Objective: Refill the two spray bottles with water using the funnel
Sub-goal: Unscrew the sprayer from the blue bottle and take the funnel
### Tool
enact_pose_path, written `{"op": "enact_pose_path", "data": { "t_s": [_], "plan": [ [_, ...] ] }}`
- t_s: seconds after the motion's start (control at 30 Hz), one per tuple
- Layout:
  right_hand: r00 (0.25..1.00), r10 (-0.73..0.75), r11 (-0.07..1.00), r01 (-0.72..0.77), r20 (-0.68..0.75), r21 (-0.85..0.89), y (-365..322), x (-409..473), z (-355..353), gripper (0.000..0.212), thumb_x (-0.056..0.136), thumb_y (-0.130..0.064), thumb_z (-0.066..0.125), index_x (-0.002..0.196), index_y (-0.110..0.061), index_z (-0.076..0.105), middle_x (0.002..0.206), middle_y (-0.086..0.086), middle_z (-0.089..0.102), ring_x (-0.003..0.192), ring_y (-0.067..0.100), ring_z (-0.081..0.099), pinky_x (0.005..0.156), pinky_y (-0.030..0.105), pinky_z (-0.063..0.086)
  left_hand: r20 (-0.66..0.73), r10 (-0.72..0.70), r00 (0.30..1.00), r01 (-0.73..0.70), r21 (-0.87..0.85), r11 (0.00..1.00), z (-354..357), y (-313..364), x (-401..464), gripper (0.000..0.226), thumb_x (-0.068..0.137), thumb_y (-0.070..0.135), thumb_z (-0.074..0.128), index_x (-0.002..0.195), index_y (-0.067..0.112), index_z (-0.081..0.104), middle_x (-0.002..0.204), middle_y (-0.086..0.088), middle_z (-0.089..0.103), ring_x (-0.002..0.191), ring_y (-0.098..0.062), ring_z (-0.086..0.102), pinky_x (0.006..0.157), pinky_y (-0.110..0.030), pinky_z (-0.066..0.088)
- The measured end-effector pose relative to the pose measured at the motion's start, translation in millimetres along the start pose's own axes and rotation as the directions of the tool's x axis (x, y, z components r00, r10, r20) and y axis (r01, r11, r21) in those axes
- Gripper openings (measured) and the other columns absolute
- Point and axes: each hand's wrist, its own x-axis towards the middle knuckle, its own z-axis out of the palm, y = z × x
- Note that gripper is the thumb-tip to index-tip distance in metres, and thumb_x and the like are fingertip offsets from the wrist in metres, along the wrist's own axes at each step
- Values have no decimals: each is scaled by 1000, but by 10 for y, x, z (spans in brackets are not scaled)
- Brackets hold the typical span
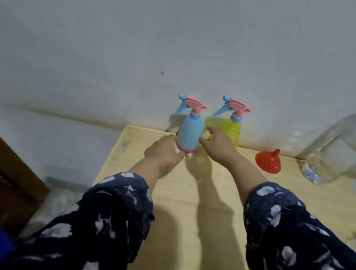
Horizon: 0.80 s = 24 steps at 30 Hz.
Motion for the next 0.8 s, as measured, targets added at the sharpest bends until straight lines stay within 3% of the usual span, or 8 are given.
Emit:
{"op": "enact_pose_path", "data": {
  "t_s": [0.17, 0.3, 0.43, 0.6, 0.67, 0.8],
  "plan": [
    [999, 22, 954, -6, -49, 300, 89, 413, 222, 66, 92, -32, 60, 146, -8, 32, 151, 8, 37, 138, 22, 36, 112, 33, 30, -154, -46, 987, 33, -89, 995, 218, 118, 354, 65, 83, 47, 61, 140, 27, 38, 142, 7, 44, 123, -21, 51, 91, -40, 48],
    [983, 3, 878, 86, -186, 472, 90, 645, 392, 51, 86, -28, 68, 131, -13, 52, 129, 3, 58, 118, 16, 54, 103, 35, 43, -195, -86, 977, 52, -173, 984, 388, 132, 541, 74, 77, 49, 69, 139, 26, 36, 139, 6, 44, 121, -21, 52, 90, -42, 49],
    [962, 17, 849, 130, -273, 512, 77, 752, 451, 36, 84, -25, 70, 117, -12, 61, 114, 1, 66, 102, 10, 58, 90, 26, 46, -203, -65, 977, 7, -277, 961, 512, 147, 648, 85, 72, 42, 76, 141, 22, 31, 135, 2, 44, 120, -23, 52, 92, -48, 49],
    [968, 47, 817, 106, -248, 567, 14, 743, 437, 34, 82, -31, 68, 112, -15, 64, 110, 0, 68, 103, 15, 63, 92, 40, 51, -333, -26, 943, -101, -359, 928, 604, 118, 503, 99, 70, 35, 80, 149, 9, 25, 143, -8, 42, 129, -26, 46, 104, -44, 43],
    [962, 63, 793, 113, -265, 598, -79, 695, 417, 31, 84, -25, 69, 112, -13, 64, 110, 0, 68, 103, 15, 62, 92, 37, 51, -384, -17, 923, -138, -373, 918, 576, 91, 386, 101, 65, 40, 75, 149, 12, 27, 138, -6, 47, 123, -25, 51, 98, -45, 47],
    [922, 109, 757, 165, -372, 632, -295, 536, 393, 36, 78, -24, 77, 103, -12, 54, 93, -7, 65, 90, 10, 63, 82, 27, 50, -264, -43, 964, -73, -415, 907, 432, 81, 144, 103, 61, 37, 80, 148, 32, 25, 128, 7, 50, 111, -18, 56, 86, -41, 52]
  ]
}}
